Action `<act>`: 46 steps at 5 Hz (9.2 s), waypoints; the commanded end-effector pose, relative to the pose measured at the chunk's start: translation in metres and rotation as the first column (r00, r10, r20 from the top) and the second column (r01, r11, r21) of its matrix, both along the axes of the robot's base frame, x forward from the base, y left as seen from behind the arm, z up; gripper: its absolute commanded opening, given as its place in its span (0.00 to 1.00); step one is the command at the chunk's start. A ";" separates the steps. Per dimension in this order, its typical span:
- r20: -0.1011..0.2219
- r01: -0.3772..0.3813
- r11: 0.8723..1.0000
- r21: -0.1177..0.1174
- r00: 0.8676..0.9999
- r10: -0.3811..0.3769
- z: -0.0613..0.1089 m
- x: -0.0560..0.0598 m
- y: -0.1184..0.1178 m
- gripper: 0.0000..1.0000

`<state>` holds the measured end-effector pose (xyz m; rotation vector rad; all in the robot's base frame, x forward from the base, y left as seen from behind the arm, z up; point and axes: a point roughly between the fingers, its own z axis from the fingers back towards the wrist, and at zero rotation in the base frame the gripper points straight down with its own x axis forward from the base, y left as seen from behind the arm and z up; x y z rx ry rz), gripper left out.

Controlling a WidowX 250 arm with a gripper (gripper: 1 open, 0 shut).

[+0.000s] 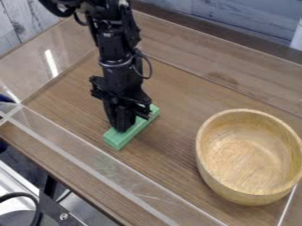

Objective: Put the green block in the brown bowl

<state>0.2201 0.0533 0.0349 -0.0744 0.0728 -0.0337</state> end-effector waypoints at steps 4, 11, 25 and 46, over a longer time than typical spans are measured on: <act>0.091 -0.028 0.999 -0.038 0.995 0.031 0.048 0.026 0.011 0.00; 0.041 -0.021 1.000 -0.007 0.999 0.021 0.004 0.015 0.014 1.00; 0.156 -0.123 0.992 -0.026 0.980 0.126 0.020 0.102 0.064 0.00; 0.198 0.234 0.960 -0.155 0.959 -0.202 0.096 0.069 -0.179 0.00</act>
